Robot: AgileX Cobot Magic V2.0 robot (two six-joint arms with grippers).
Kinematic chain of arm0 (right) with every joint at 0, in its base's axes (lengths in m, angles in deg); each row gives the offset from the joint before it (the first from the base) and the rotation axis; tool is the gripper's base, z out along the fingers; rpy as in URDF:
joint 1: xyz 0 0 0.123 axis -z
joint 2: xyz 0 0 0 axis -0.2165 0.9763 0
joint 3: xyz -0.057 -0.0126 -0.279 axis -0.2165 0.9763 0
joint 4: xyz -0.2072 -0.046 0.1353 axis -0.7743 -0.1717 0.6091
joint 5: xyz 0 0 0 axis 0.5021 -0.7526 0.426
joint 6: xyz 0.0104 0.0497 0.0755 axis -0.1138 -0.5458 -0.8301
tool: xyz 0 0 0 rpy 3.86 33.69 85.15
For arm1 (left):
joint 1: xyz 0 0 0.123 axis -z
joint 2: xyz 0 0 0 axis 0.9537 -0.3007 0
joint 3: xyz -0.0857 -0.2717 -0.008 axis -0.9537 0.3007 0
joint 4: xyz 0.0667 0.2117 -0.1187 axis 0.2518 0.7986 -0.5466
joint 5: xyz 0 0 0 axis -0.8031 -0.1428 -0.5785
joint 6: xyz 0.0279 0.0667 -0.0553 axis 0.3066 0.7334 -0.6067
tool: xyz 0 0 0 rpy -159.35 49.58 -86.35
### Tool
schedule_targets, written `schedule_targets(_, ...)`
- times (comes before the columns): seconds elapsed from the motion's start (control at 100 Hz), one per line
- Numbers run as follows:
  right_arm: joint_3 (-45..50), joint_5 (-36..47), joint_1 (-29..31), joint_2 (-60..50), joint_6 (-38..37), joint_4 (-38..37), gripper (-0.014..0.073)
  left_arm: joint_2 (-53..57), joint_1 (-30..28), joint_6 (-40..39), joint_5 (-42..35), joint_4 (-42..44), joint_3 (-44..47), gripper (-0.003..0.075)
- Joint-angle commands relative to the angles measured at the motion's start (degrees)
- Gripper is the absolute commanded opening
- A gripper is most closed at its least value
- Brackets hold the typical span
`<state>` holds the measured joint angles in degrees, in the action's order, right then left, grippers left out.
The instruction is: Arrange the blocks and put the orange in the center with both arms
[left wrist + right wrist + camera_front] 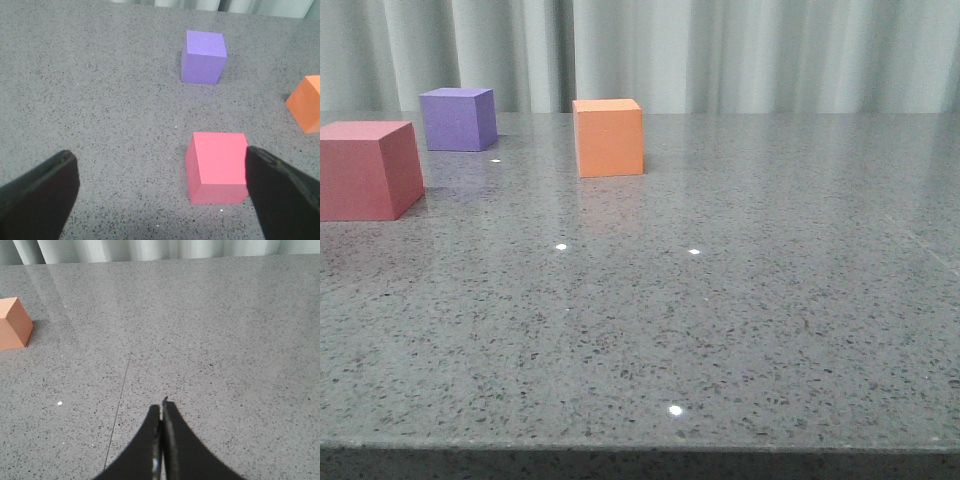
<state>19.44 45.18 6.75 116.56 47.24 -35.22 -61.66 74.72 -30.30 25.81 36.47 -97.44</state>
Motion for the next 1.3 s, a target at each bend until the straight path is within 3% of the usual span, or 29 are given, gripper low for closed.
schedule_targets(0.0,-1.6,4.4,0.3,0.2,0.3,-0.5,-0.0069,0.4,0.4,-0.5,-4.7,-1.3,-1.9,0.0588)
schedule_targets(0.16,-1.6,4.4,0.3,0.2,0.3,-0.5,-0.0069,-0.5,0.4,-0.5,-4.3,-4.9,-3.1,0.0573)
schedule_targets(0.33,-1.6,4.4,0.3,0.2,0.3,-0.5,-0.0069,-5.9,1.7,-0.5,0.3,-6.5,-11.2,0.0573)
schedule_targets(0.63,-1.6,4.4,0.3,0.2,0.3,-0.5,-0.0069,-20.9,13.4,-4.1,0.0,-4.9,-24.2,0.0573)
schedule_targets(0.98,-1.6,4.4,0.3,0.2,0.3,-0.5,-0.0069,-41.0,29.1,-26.6,1.8,19.5,-44.3,0.0566)
schedule_targets(1.29,-1.6,4.4,0.3,0.2,0.3,-0.5,-0.0069,-54.1,34.7,-30.2,9.4,25.6,-59.0,0.0566)
